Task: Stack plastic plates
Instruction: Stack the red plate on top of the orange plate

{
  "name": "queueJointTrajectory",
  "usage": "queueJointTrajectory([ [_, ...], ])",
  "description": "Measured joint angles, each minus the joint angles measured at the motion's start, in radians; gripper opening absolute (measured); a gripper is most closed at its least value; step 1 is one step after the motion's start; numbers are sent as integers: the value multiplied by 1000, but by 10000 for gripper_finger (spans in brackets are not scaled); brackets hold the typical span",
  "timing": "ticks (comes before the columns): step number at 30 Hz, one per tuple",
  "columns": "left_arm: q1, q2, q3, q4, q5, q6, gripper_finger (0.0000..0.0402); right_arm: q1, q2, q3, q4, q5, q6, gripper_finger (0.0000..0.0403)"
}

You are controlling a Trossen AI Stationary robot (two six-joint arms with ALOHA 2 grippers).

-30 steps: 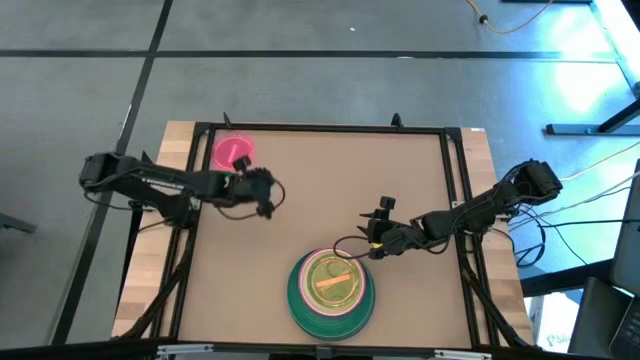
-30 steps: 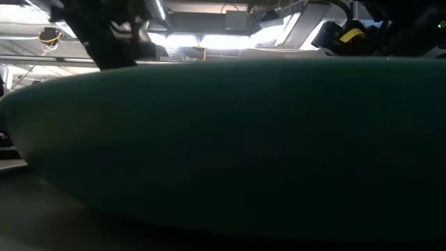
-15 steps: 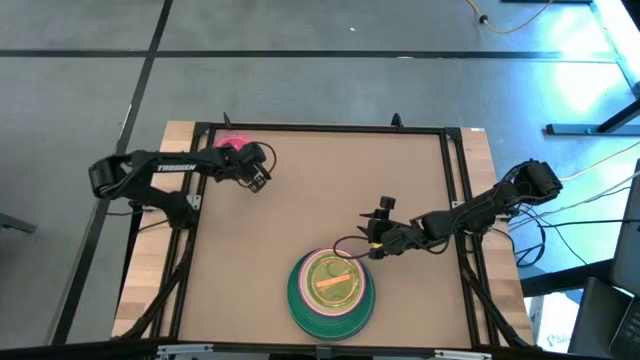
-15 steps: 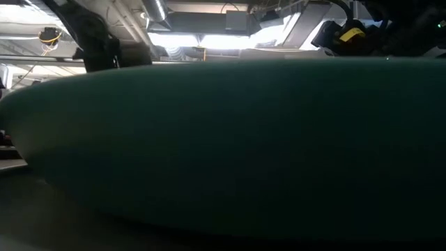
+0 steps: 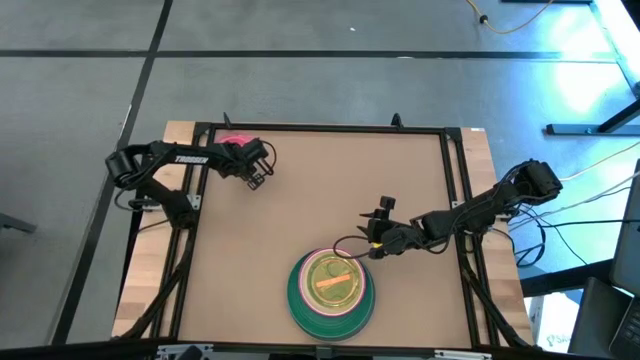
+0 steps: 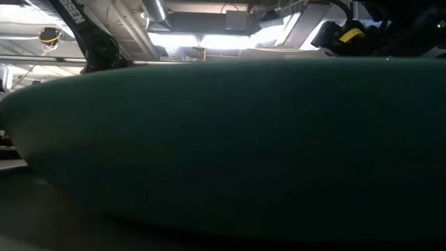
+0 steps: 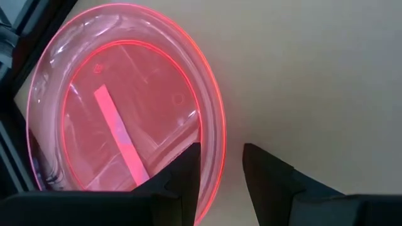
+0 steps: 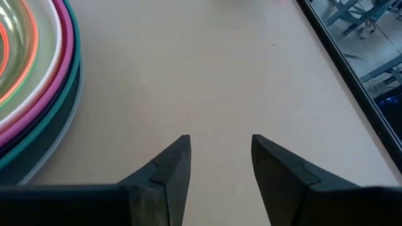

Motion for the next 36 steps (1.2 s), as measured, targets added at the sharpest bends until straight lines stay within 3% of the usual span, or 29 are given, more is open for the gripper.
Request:
queueJointTrajectory([
  [8, 40, 3, -2, 16, -1, 34, 107, 0, 0, 0, 0, 0, 0, 161],
  [19, 50, 2, -2, 25, 91, 76, 10, 0, 0, 0, -1, 0, 0, 161],
  [23, 37, 3, -2, 32, 90, 79, 5, 0, 0, 0, 0, 0, -1, 161],
  [30, -34, -17, -5, 37, 110, 79, 2, 0, 0, 0, 15, 1, -2, 161],
  [36, -156, -105, 5, 31, 126, 53, 2, 0, 0, 0, 20, 10, -2, 161],
])
